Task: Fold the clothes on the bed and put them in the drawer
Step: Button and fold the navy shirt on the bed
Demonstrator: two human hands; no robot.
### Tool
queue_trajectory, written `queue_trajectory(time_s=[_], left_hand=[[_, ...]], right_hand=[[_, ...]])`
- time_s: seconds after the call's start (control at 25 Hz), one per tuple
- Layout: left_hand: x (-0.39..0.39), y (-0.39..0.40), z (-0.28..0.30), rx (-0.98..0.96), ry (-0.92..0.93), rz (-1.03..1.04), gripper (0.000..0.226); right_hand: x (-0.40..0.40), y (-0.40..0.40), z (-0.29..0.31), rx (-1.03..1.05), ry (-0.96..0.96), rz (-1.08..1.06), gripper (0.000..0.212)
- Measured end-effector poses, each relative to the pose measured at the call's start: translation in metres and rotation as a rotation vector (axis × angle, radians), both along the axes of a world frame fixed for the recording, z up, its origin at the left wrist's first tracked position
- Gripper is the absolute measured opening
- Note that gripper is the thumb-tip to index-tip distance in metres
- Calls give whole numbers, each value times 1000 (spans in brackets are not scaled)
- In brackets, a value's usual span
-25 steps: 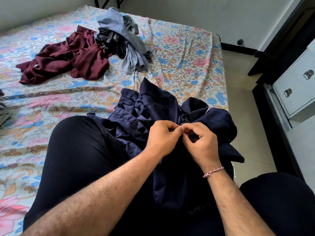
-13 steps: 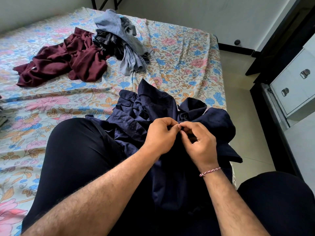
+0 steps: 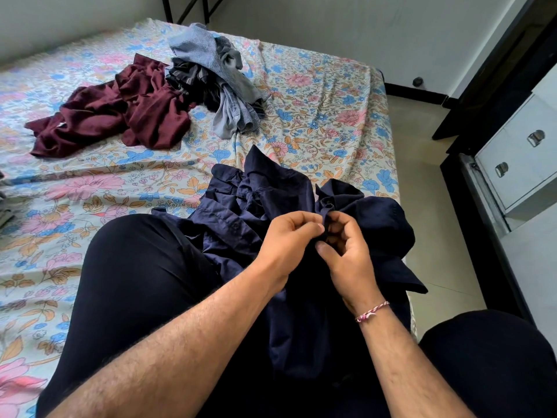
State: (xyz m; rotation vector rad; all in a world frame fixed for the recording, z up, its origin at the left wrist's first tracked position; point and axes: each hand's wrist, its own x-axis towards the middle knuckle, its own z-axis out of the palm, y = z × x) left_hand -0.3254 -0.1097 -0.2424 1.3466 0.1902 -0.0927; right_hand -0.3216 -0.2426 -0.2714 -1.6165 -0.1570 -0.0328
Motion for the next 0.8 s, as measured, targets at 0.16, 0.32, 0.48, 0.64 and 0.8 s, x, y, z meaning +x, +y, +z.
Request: queue_trajectory(time_s=[0.16,0.32,0.48,0.64,0.8], left_hand=[[-5,-2,-4,458,-192,-203,49],[-1,14,7,1236,-432,-132,36],[25,64,48,1317,-584,-232,16],[74,97,74,1229,-662,-412,20],[159,91,111,1335,-713,-134,23]], right_hand=[[8,-8,-1,-20,12,-144,49],[12,-23,7,-403,-81,-179,24],[10,-55,38,-506,-100,8,11],[31,-90,64,-597,121,273,15],[101,-88,107,-515,77,-111,22]])
